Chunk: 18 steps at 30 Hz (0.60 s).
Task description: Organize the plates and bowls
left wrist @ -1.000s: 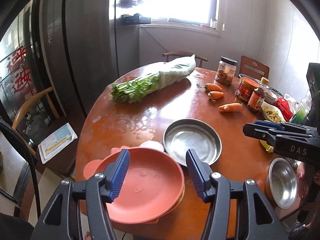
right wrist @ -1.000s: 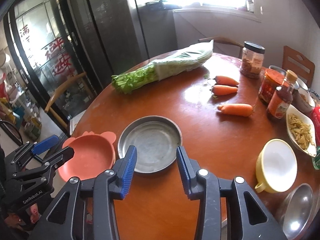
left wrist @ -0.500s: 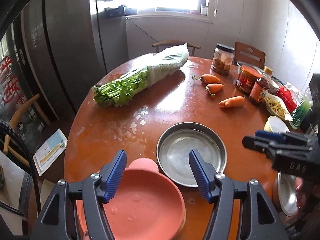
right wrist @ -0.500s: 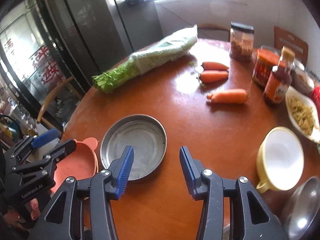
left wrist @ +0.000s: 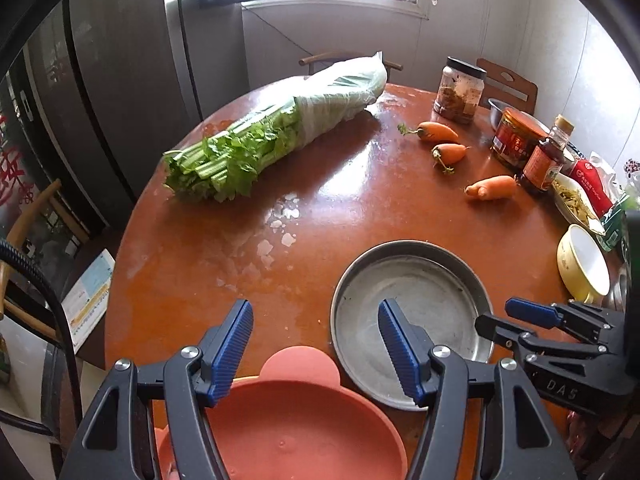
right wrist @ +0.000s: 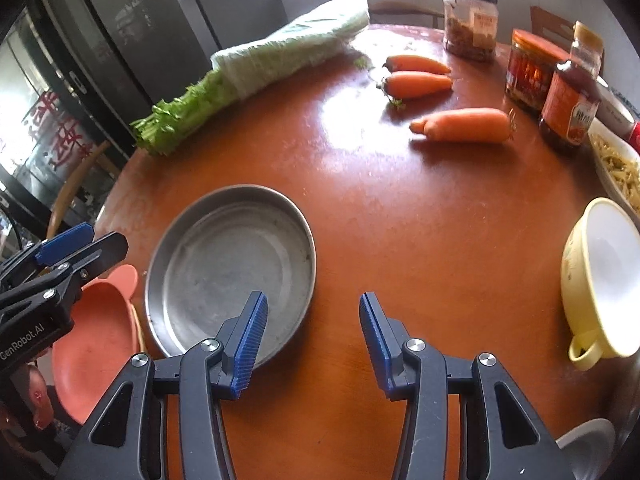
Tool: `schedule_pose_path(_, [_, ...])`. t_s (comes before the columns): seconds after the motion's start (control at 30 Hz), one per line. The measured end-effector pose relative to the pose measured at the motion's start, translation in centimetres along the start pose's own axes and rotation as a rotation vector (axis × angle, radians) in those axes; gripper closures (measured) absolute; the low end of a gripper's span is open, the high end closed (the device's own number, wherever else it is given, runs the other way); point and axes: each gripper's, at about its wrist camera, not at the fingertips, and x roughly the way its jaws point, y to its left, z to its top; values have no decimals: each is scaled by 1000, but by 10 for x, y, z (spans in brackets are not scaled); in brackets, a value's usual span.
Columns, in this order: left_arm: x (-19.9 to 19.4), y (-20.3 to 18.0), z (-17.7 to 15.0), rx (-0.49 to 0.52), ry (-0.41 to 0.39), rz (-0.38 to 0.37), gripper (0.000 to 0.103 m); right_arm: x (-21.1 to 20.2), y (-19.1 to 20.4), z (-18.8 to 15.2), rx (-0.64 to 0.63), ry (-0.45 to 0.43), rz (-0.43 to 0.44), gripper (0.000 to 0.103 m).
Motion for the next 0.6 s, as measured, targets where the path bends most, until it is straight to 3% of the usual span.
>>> schedule_pose_path(0.3, [25,-12,-2,44,59,-3,38,12,2,1,-6,14,10,55])
schedule_pose_path(0.43, [31,-15,-2,58,72,-13,43,12,3,0,-17,6,9,65])
schedule_pose_path(0.6, [40,-20,-4,80,108,-28,59,13,4,1,-20,-1,7,84])
